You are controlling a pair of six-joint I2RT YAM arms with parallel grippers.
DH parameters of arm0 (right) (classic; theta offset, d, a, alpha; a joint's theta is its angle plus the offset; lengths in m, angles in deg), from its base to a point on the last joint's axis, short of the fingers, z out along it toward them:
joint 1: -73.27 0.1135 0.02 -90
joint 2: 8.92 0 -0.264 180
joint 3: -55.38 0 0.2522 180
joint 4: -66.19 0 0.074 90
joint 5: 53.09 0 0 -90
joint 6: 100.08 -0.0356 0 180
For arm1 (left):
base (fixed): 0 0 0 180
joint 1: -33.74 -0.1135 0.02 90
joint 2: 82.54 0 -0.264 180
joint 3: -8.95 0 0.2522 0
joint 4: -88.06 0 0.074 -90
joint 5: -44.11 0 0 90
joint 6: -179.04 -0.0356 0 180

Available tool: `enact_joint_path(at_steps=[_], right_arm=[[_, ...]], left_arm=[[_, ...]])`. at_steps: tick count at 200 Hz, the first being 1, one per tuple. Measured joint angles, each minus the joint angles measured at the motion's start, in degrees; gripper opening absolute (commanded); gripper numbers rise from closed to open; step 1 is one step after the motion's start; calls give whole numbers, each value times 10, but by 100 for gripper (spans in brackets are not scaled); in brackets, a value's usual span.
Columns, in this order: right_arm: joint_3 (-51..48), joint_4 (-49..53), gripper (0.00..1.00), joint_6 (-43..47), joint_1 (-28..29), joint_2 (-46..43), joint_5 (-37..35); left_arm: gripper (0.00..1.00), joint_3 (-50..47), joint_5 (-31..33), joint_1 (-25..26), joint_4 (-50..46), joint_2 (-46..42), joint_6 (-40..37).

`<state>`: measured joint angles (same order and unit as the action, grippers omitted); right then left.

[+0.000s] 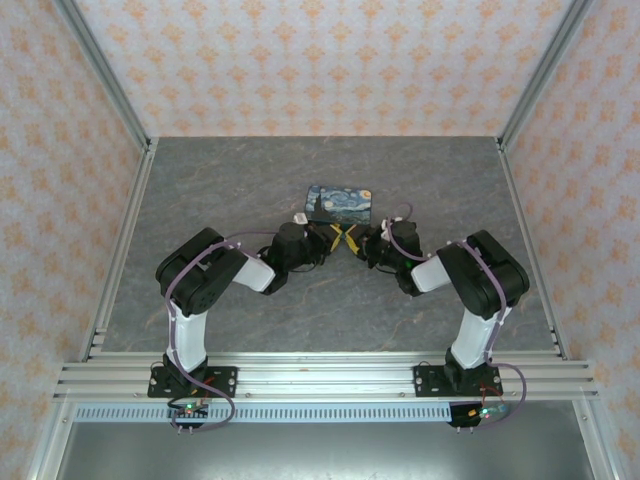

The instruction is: Unlock a padlock with a key

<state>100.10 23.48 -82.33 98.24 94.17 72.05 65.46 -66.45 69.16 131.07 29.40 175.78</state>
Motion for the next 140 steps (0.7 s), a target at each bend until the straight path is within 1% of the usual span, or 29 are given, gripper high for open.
enact_joint_path(at_steps=[14,28,43,70,100,124,140], right_arm=[[-2,32,55,15,-1,-12,0],[-8,57,62,30,-4,-36,7],[-13,74,64,49,-3,-71,22],[-27,161,64,107,-4,-135,36],[-20,303,61,216,-4,-222,34],[13,420,56,309,-4,-261,17],[41,493,53,379,2,-271,-11]], left_arm=[[0,-3,-1,0,10,0,0],[0,-6,-13,1,15,0,0],[0,-8,-29,8,14,6,-2],[0,-8,-47,13,13,10,-9],[0,-9,-60,13,0,10,-14],[0,-9,-63,13,-9,10,-20],[0,-9,-66,13,-17,10,-25]])
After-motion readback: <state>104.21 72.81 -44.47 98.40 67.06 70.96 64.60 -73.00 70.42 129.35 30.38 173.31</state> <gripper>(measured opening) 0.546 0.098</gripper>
